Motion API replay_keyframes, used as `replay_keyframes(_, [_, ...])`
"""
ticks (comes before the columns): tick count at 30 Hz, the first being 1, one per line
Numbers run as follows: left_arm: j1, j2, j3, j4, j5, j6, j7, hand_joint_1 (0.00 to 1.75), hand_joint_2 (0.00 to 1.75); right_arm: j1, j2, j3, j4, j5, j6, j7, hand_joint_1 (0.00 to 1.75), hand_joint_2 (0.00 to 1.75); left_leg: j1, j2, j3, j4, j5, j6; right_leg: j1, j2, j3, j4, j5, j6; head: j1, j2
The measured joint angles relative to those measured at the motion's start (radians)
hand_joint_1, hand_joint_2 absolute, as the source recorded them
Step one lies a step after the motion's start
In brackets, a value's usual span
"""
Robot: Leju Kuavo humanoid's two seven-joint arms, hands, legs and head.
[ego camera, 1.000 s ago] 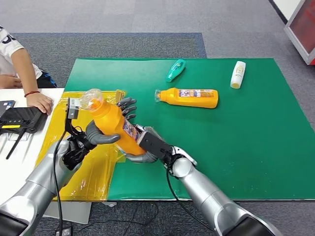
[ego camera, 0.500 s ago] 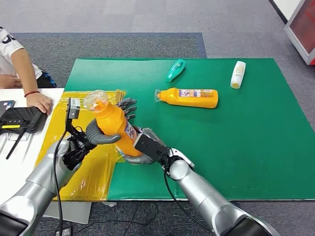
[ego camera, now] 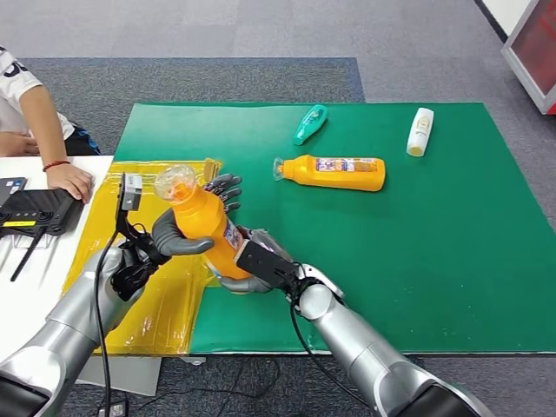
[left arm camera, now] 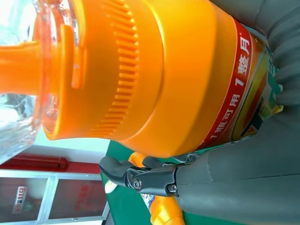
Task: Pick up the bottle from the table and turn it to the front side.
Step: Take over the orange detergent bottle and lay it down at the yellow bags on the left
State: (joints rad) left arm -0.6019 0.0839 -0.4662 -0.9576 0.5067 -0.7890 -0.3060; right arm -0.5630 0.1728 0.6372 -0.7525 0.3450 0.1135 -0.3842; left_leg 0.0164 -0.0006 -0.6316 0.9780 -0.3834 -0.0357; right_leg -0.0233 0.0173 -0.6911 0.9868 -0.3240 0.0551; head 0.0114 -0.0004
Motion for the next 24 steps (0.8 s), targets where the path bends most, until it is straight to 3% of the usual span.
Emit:
replay_keyframes(6, [0.001,0.0,0.0,0.0,-0.004,0.0,0.001,0.0,1.75,0.0,0.0,0.0,0.001,0.004,-0.004,0.001,1.75,1.75,0.0,0.0,0.0,0.0,0.0,0.0,0.0,0.0,0.0,0.0,0.0,0.0,0.0,0.0])
replay_keyframes(7, [0.001,0.0,0.0,0.0,-0.004,0.0,0.001,0.07,1.75,0.0,0.0,0.0,0.001,0.004,-0.005,0.001,1.75,1.75,0.0,0.0,0.0,0.0,0.0,0.0,0.0,0.0,0.0,0.0,0.0,0.0,0.0,0.0])
replay_keyframes(10, [0.001,0.0,0.0,0.0,-0.004,0.0,0.002,1.38,1.75,0.0,0.0,0.0,0.001,0.004,-0.006,0.001,1.75,1.75,0.0,0.0,0.0,0.0,0.0,0.0,0.0,0.0,0.0,0.0,0.0,0.0,0.0,0.0])
replay_keyframes(11, [0.001,0.0,0.0,0.0,-0.004,0.0,0.003,1.75,1.75,0.0,0.0,0.0,0.001,0.005,-0.006,0.002,1.75,1.75,0.0,0.0,0.0,0.0,0.0,0.0,0.0,0.0,0.0,0.0,0.0,0.0,0.0,0.0])
replay_keyframes(24, [0.003,0.002,0.0,0.0,-0.025,0.001,-0.008,1.75,1.75,0.003,0.0,-0.001,0.001,0.021,-0.008,0.009,1.75,1.75,0.0,0.0,0.0,0.0,0.0,0.0,0.0,0.0,0.0,0.0,0.0,0.0,0.0,0.0])
